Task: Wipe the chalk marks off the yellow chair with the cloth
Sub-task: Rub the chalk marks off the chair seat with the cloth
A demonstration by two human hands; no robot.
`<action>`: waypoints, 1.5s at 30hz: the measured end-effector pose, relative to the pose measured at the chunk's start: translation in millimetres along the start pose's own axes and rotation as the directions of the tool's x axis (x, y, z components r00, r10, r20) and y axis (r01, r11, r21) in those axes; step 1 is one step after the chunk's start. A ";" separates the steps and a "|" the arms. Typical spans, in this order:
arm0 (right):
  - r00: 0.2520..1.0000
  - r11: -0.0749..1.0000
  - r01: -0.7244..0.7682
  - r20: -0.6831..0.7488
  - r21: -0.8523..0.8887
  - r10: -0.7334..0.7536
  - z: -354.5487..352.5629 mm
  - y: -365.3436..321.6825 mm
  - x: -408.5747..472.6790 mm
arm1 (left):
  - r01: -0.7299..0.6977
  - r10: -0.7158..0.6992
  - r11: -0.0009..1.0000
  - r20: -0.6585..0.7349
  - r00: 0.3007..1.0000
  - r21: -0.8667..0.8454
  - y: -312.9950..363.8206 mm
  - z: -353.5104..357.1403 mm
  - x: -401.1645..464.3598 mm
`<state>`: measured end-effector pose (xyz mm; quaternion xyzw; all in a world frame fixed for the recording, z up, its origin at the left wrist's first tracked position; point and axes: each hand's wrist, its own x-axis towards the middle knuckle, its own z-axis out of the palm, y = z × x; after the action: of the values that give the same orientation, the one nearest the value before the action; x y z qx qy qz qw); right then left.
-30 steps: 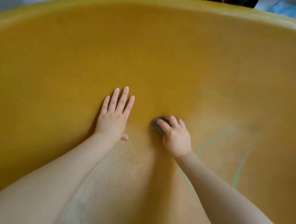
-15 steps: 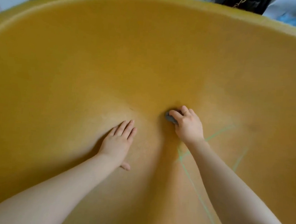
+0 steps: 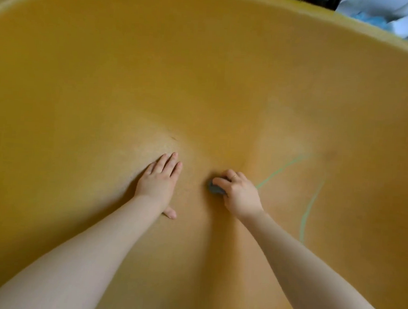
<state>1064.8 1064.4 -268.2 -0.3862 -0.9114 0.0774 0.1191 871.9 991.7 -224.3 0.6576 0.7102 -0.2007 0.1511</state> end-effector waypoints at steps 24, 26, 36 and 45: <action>0.981 0.984 -0.170 0.088 -0.061 0.175 -7.6 17.4 -28.5 | -0.014 0.029 0.990 0.108 0.994 -0.139 36.6 41.5 -47.0; 0.975 0.971 -0.222 -0.017 -0.090 0.221 -5.2 28.1 -16.9 | -0.013 0.027 0.991 0.101 0.995 -0.136 37.1 44.5 -44.7; 0.984 0.976 -0.120 0.150 0.180 0.094 -5.2 -60.8 -133.8 | 0.004 0.010 0.992 0.111 0.994 -0.122 40.4 39.1 -45.8; 0.958 0.957 -0.286 0.007 -0.048 0.286 -1.4 -26.2 -105.2 | 0.033 -0.021 0.995 0.133 0.991 -0.090 43.6 43.9 -43.7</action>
<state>1118.1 970.4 -277.3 -0.5159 -0.8484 0.0755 0.0914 917.0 934.7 -245.6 0.6256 0.7161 -0.2128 0.2250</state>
